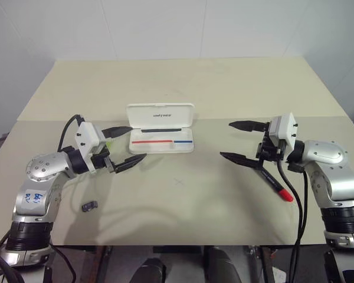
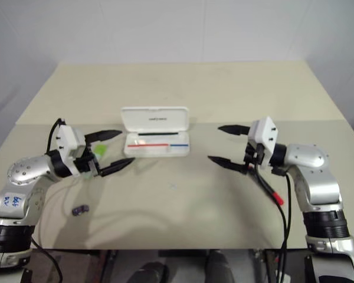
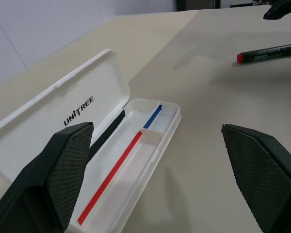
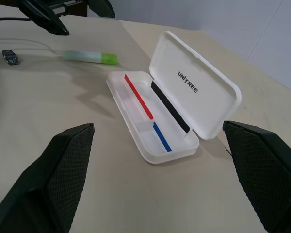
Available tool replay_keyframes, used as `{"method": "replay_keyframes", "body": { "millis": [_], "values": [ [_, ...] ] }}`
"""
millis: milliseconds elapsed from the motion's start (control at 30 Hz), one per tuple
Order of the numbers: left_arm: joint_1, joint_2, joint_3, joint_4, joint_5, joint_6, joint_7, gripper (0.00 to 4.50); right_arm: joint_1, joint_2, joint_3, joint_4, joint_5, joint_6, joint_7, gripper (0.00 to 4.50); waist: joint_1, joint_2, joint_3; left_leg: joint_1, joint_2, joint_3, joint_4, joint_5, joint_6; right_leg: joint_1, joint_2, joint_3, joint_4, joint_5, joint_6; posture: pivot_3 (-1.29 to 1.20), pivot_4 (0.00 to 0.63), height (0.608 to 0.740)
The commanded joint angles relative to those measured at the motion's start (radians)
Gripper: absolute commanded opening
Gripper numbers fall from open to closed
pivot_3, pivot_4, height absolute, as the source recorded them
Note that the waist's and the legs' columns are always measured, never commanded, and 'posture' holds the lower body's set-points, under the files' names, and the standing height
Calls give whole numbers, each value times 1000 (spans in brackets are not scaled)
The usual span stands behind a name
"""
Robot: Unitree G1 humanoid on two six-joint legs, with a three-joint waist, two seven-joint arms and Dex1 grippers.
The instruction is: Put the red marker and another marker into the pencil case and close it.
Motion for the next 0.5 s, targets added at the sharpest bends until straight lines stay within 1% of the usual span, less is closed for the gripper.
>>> {"method": "replay_keyframes", "body": {
  "millis": [33,167,300,500],
  "values": [
    [3,11,33,5,1,-25,-4,4483,-34,24,3,11,-3,-36,-11,4500,0,0,0,0,0,0,0,0,0,0,0,0,0,0,0,0,150,740],
    [-23,16,18,48,15,-43,-23,4483,-19,65,20,15,-10,-56,-22,4500,0,0,0,0,2,1,0,0,-1,0,2,0,0,1,-1,0,150,740],
    [-42,34,-6,80,26,-53,-74,4483,12,58,19,-18,-4,-45,-14,4500,2,0,0,0,2,1,0,-1,-1,0,3,0,0,1,-1,0,150,740],
    [-72,73,1,144,45,-71,-129,4483,57,79,37,-120,15,13,-50,4500,0,0,0,0,3,2,0,-1,-1,0,3,0,0,1,-1,0,150,740]
  ]
}}
